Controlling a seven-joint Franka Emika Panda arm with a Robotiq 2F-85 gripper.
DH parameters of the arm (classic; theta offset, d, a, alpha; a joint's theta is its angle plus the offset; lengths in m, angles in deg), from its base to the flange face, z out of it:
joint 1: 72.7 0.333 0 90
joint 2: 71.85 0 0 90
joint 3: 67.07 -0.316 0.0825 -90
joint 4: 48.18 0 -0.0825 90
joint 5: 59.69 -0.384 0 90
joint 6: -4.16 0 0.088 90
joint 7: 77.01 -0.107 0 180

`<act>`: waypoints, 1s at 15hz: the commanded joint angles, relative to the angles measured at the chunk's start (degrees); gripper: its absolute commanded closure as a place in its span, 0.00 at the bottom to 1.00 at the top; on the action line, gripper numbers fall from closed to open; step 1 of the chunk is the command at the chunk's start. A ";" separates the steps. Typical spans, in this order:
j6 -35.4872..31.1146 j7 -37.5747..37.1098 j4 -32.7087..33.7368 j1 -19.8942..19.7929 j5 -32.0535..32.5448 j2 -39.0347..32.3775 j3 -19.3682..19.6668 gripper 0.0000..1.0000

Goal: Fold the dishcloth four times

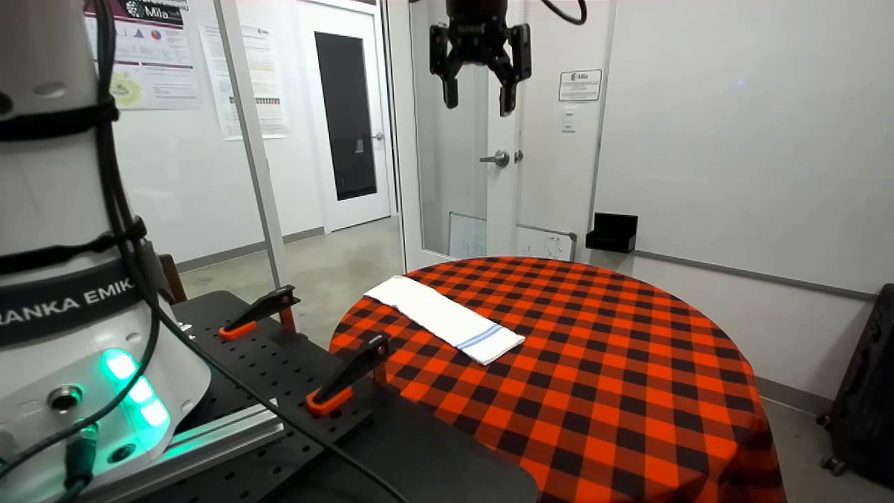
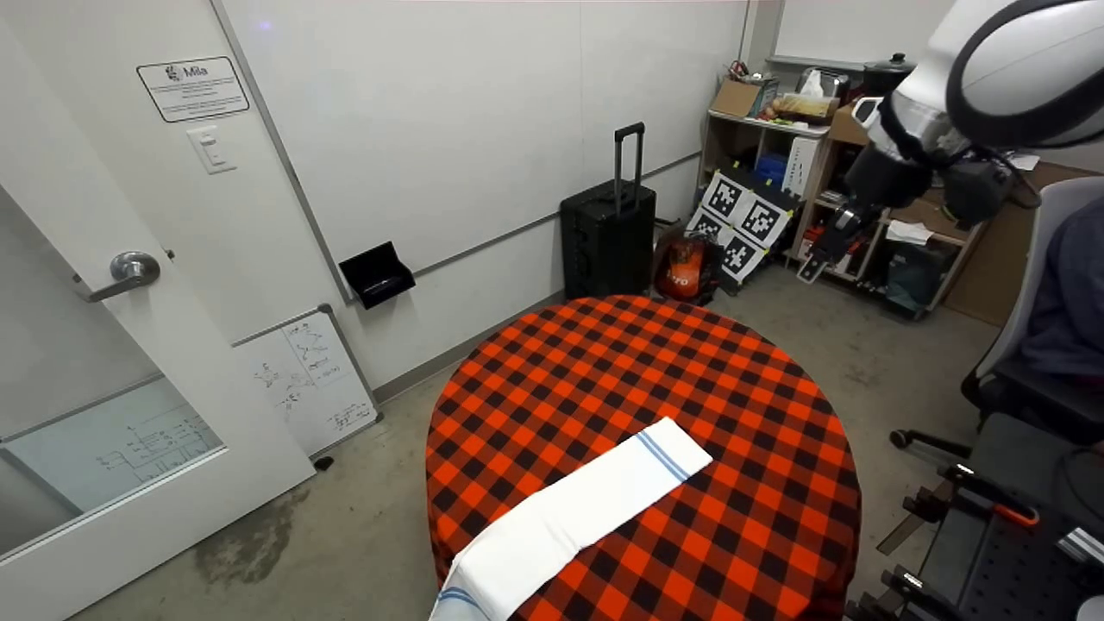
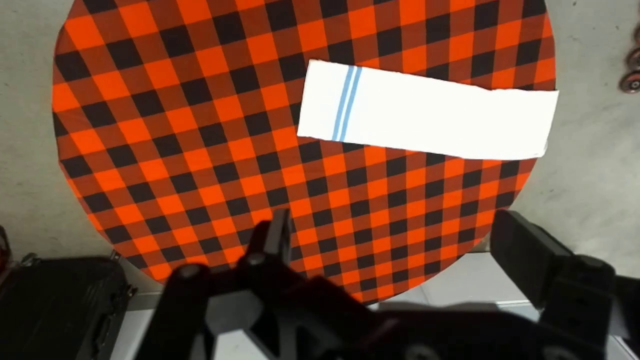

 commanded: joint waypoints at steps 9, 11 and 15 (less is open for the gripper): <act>-16.60 -0.85 15.36 -3.55 -1.74 -34.56 -7.62 0.00; -16.67 -2.16 18.73 -5.65 -2.07 -39.41 -9.36 0.00; -16.36 -5.28 24.39 -8.81 -1.64 -47.78 -11.96 0.00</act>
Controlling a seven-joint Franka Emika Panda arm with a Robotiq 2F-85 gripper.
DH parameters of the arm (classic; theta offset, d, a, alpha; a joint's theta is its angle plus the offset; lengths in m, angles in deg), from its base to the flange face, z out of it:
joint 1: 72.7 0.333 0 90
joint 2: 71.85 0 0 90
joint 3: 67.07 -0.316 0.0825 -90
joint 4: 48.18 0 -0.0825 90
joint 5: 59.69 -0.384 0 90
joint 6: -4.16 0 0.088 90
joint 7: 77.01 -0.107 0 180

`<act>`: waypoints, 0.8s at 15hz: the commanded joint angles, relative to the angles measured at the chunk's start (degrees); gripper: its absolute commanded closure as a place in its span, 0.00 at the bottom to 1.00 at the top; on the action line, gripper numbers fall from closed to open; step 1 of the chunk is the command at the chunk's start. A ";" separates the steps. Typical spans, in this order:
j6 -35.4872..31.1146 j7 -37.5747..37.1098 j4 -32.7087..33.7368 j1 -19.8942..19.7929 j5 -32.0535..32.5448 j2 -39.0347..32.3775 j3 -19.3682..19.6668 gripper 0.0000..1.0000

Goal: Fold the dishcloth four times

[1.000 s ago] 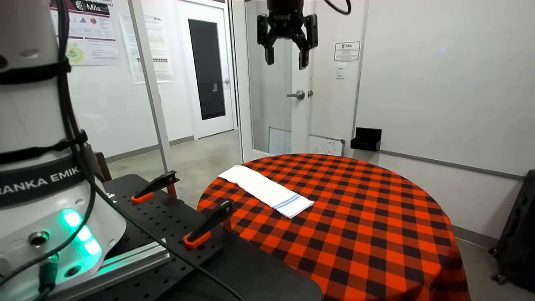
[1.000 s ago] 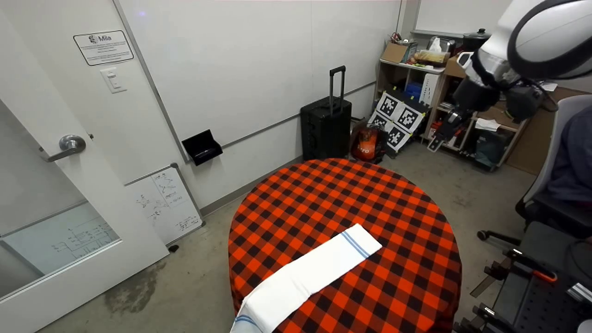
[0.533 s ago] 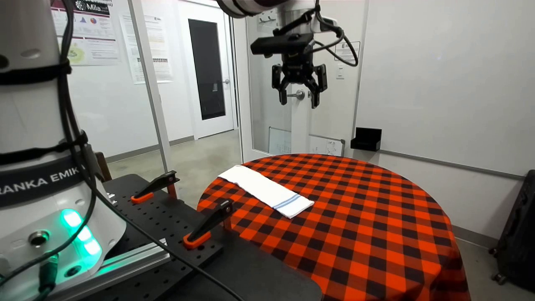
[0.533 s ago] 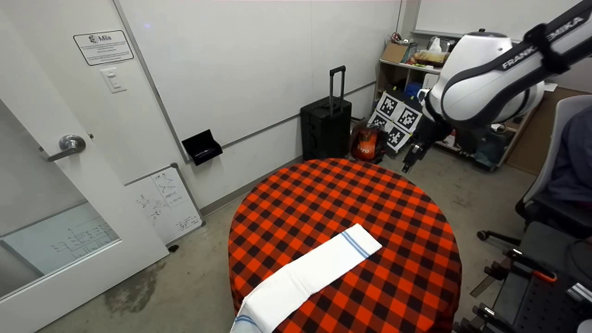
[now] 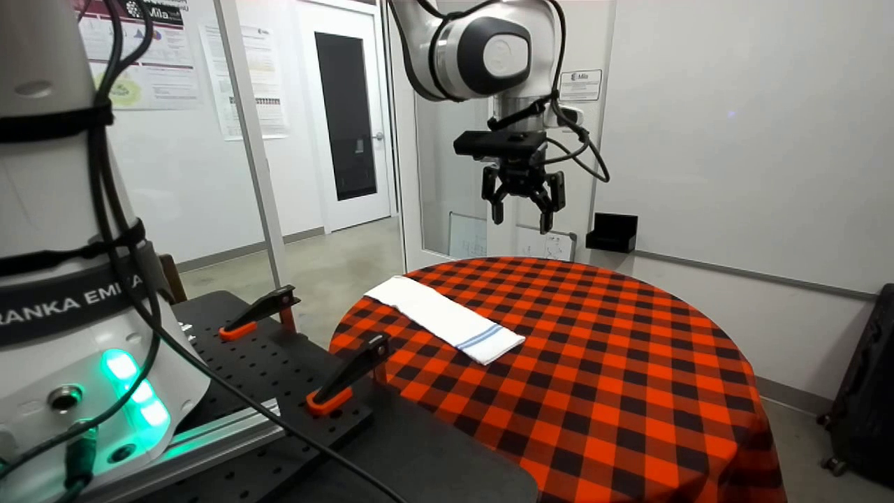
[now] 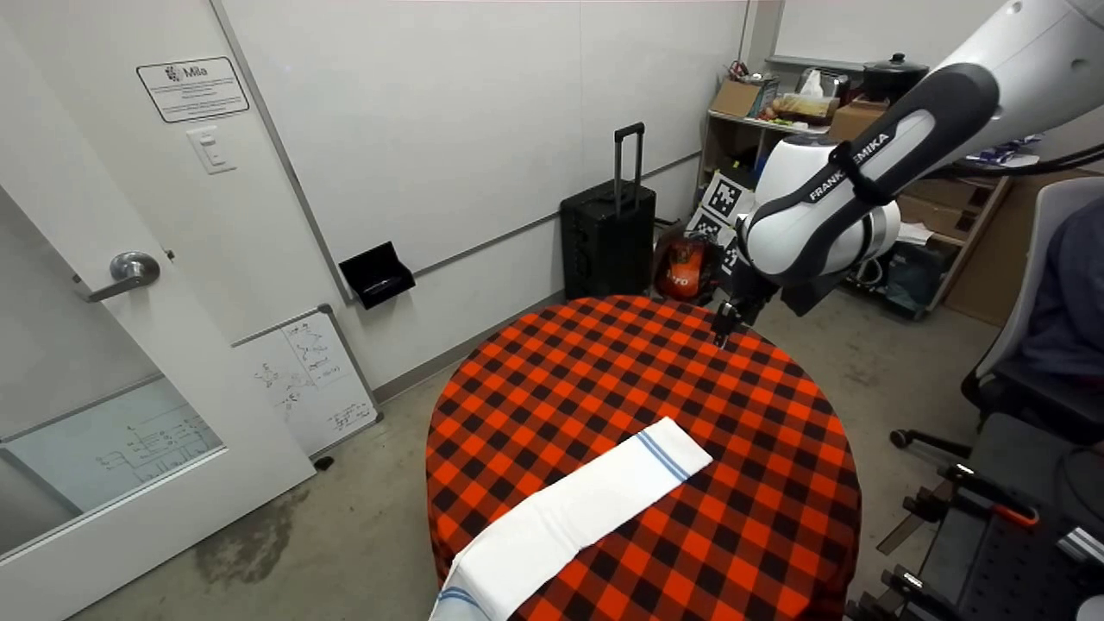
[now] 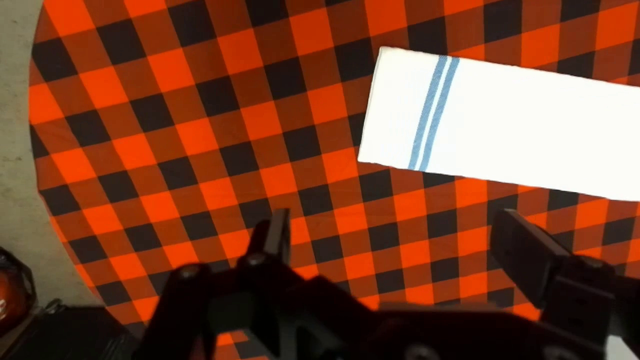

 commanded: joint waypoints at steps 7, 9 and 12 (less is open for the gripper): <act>0.02 -1.13 13.27 -8.33 -3.67 -18.45 -10.45 0.00; -1.14 -1.16 15.54 -8.65 -3.20 -21.46 -11.11 0.00; -2.00 -1.45 19.88 -8.53 -1.98 -26.19 -10.88 0.00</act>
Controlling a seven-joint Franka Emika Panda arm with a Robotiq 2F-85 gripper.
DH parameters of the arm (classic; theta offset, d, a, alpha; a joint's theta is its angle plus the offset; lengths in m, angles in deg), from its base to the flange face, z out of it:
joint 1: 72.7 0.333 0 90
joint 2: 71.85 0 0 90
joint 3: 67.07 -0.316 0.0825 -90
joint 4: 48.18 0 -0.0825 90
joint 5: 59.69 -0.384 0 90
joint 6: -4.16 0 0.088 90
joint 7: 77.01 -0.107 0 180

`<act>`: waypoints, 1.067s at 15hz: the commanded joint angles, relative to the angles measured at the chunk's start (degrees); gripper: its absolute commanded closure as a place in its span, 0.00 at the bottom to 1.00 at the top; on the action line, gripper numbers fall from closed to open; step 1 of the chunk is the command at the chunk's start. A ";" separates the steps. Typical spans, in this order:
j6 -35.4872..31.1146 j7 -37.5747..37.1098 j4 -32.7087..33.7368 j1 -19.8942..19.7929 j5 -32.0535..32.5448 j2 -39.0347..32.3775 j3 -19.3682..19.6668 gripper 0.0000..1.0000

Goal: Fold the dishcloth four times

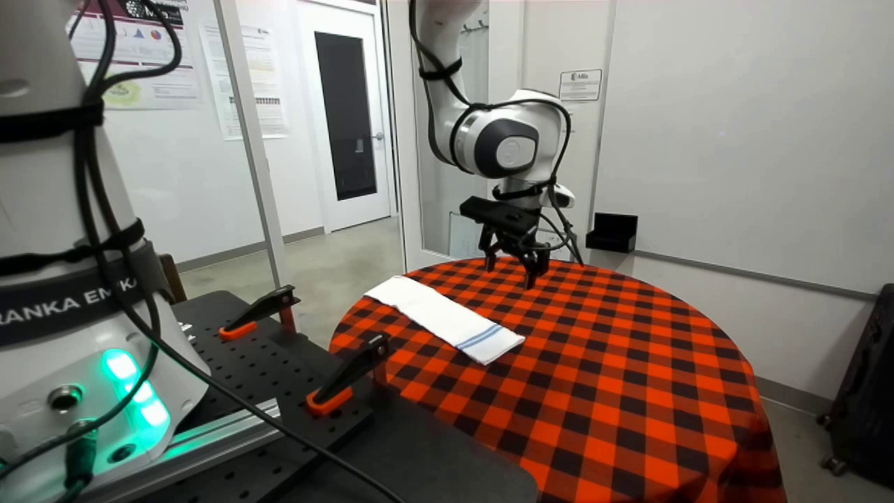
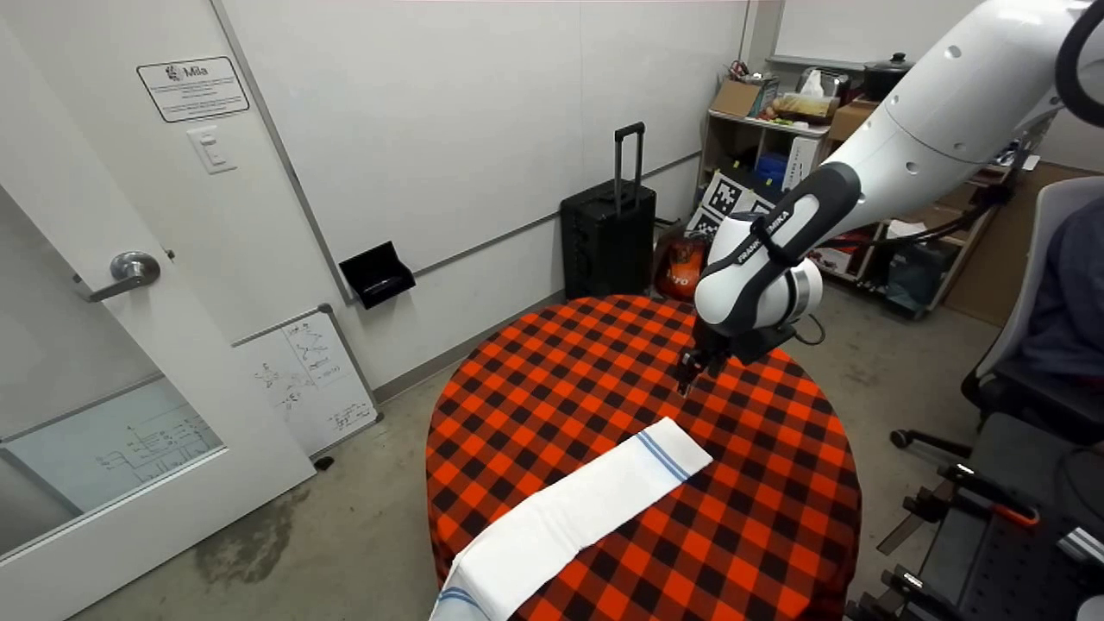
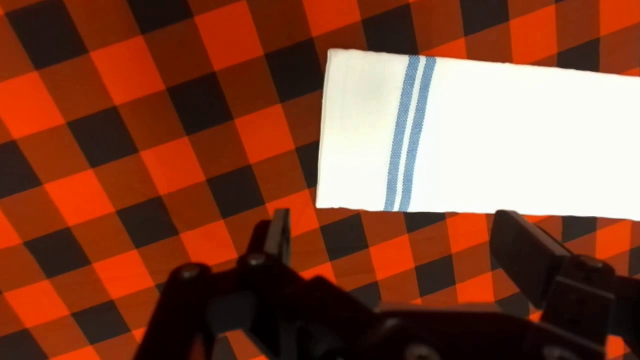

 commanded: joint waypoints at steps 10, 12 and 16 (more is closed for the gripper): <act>0.01 -0.76 16.31 0.40 2.67 -15.97 -0.55 0.00; 0.87 -0.69 17.22 0.43 3.15 -17.10 -0.60 0.00; 2.05 -0.76 18.69 0.66 4.36 -18.95 -0.07 0.00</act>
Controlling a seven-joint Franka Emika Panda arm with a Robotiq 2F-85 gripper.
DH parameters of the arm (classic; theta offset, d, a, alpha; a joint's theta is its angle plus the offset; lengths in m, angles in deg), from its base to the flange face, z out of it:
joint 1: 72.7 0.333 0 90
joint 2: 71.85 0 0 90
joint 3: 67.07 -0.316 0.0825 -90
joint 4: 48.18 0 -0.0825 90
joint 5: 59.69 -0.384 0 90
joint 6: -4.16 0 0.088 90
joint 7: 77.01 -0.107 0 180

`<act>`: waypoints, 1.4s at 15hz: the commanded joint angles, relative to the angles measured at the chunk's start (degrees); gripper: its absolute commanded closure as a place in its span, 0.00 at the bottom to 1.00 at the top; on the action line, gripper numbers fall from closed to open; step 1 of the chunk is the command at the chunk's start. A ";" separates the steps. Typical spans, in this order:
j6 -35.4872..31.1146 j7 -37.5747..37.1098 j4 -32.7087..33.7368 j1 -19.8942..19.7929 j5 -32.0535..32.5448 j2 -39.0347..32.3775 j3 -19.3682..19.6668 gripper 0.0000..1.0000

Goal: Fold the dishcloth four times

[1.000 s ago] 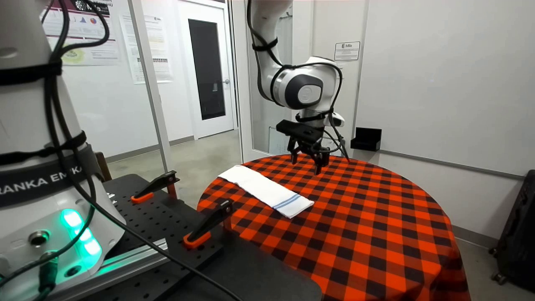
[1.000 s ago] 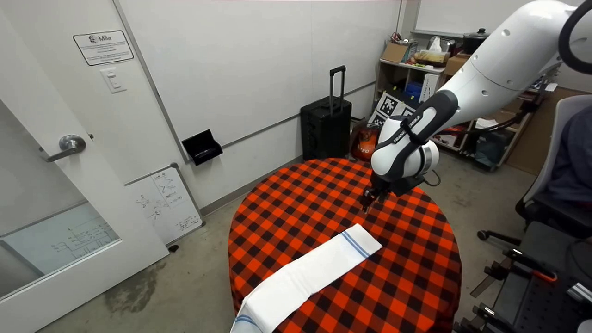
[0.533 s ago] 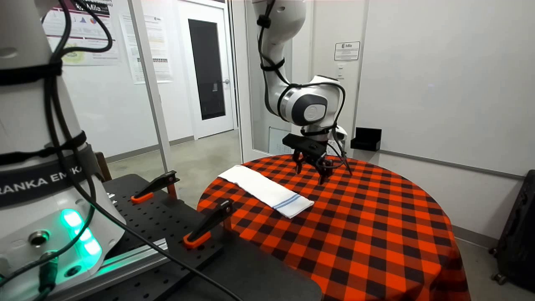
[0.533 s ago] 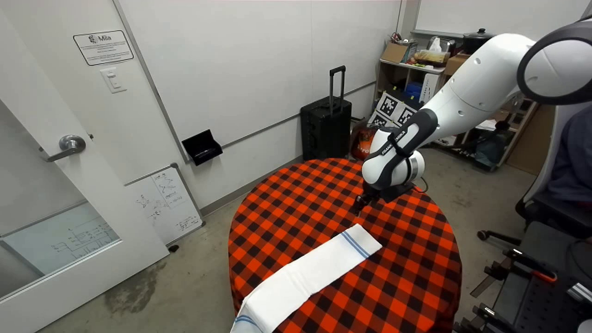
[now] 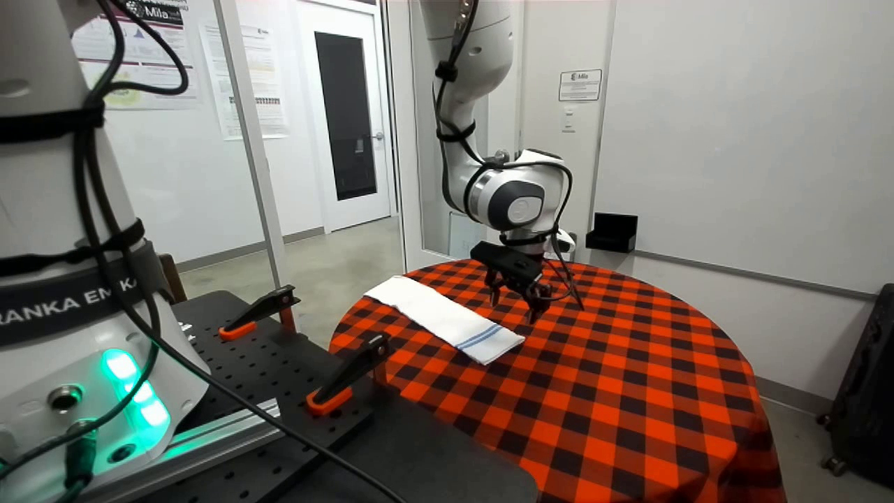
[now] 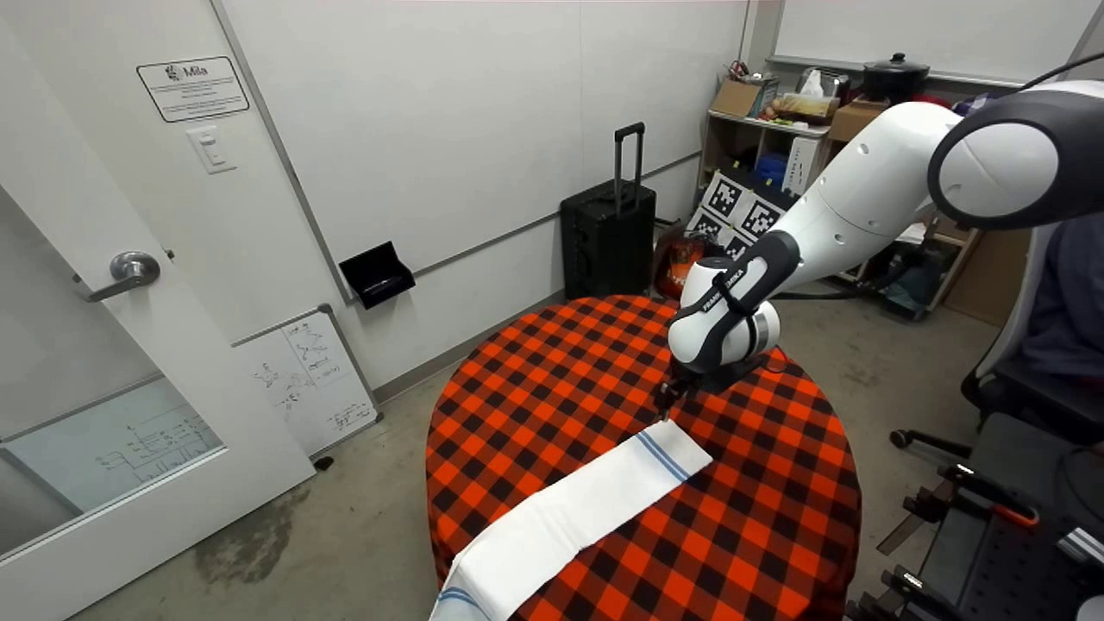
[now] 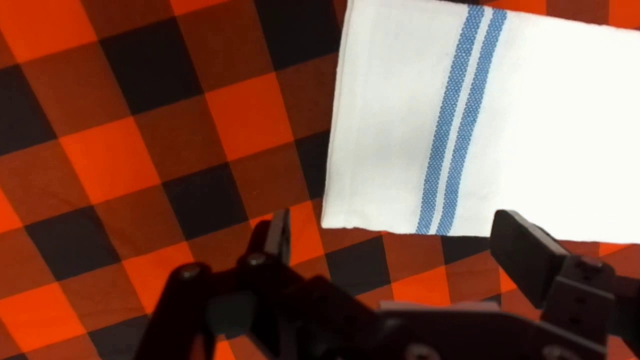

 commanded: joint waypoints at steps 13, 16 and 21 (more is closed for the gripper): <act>15.05 -4.11 8.26 1.17 1.34 -1.96 1.51 0.00; 19.05 -5.28 9.21 1.36 1.32 -1.84 1.93 0.00; 17.75 -4.19 8.35 0.92 1.06 -1.80 1.78 0.00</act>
